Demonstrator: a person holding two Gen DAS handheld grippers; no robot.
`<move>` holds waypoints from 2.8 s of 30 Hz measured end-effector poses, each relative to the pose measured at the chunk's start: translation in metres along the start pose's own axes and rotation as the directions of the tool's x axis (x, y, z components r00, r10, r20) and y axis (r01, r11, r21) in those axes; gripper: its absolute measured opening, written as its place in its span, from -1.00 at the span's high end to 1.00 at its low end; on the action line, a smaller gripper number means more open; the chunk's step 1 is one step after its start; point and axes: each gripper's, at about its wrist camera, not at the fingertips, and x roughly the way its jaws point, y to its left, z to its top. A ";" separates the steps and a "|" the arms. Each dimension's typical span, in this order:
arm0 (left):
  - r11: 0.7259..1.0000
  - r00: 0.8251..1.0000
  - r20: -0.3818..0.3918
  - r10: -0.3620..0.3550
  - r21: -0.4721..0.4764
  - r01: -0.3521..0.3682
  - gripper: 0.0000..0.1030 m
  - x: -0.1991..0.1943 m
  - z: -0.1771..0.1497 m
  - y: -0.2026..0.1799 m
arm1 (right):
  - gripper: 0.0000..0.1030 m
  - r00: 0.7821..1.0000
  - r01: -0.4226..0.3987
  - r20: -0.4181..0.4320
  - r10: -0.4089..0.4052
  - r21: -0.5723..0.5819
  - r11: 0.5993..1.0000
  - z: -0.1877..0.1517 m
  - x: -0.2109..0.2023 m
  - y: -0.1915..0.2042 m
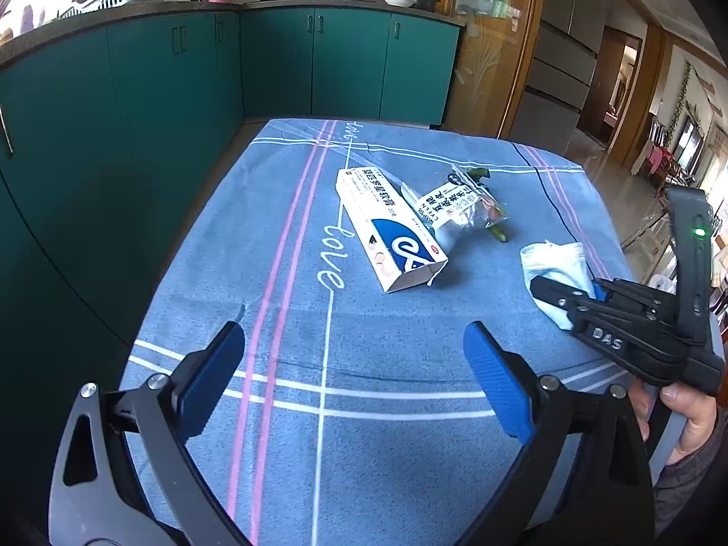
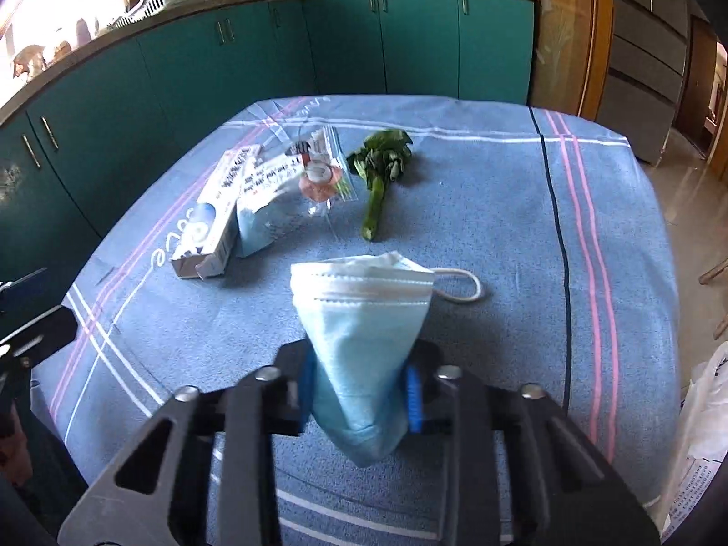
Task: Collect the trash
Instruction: 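Close the right gripper on the blue face mask and lift it, then grasp the white ointment box with the left gripper while the right holds the mask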
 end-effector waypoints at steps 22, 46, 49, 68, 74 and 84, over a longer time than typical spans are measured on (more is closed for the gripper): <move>0.999 0.993 -0.120 0.006 0.046 0.000 -0.33 0.098 0.035 -0.047 | -0.08 0.998 0.002 0.062 -0.015 0.209 0.978 -0.012 -0.036 -0.079; 0.979 0.994 -0.096 -0.048 0.194 0.066 -0.08 0.009 -0.023 -0.060 | -0.12 0.999 0.034 0.027 -0.040 0.200 0.979 -0.014 -0.024 -0.074; 0.976 0.996 -0.084 -0.037 0.212 0.054 -0.31 0.007 -0.024 -0.065 | -0.21 0.999 0.035 0.025 -0.041 0.202 0.979 -0.014 -0.023 -0.074; 0.991 0.981 -0.192 0.007 0.134 0.019 -0.53 0.055 -0.013 -0.065 | -0.31 0.998 0.067 -0.002 -0.067 0.131 0.989 -0.017 -0.015 -0.059; 0.989 0.985 -0.174 0.015 0.150 0.012 -0.11 0.054 -0.012 -0.061 | -0.31 0.998 0.069 -0.004 -0.069 0.126 0.990 -0.017 -0.014 -0.058; 0.988 0.987 -0.159 0.024 0.157 0.001 0.21 0.047 -0.012 -0.059 | -0.34 0.997 0.073 -0.004 -0.073 0.129 0.989 -0.018 -0.014 -0.058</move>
